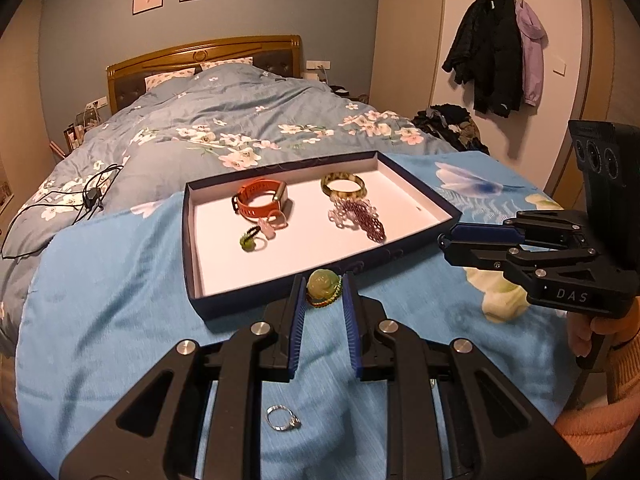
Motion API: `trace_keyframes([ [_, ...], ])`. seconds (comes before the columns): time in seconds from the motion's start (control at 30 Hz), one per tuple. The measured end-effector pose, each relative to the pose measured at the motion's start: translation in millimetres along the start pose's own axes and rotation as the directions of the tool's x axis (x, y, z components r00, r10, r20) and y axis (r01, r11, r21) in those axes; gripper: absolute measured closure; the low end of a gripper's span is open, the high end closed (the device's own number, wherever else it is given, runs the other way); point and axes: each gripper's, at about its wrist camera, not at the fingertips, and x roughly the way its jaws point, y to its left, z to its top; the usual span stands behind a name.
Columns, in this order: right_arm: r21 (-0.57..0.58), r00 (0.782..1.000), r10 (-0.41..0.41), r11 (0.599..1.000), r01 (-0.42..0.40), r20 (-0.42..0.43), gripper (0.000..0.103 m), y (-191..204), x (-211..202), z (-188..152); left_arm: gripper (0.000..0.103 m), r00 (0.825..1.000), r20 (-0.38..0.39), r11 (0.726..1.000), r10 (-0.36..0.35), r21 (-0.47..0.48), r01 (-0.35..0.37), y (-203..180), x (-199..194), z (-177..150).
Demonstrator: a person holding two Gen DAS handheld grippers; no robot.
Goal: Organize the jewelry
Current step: 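Carry the green pendant and black ring into the box and open both tools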
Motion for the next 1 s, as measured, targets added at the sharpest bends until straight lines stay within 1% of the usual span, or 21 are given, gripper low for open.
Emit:
trace_keyframes([
  [0.4, 0.0, 1.0, -0.017, 1.0, 0.017, 0.01, 0.083, -11, 14, 18, 0.084, 1.0, 0.019, 1.0, 0.02, -0.018, -0.02, 9, 12, 17],
  [0.67, 0.017, 1.0, -0.028, 0.999, 0.028, 0.007, 0.083, -23, 27, 29, 0.084, 0.999, 0.015, 0.999, 0.038, -0.028, -0.037, 15, 24, 26],
  [0.9, 0.027, 0.999, -0.041, 0.999, 0.042, -0.012, 0.083, -32, 43, 35, 0.084, 0.999, -0.001, 0.998, 0.055, -0.039, -0.055, 22, 41, 36],
  [1.0, 0.03, 0.999, -0.04, 0.999, 0.04, -0.022, 0.083, -34, 49, 37, 0.084, 0.999, -0.019, 0.997, 0.042, -0.062, -0.043, 27, 49, 38],
])
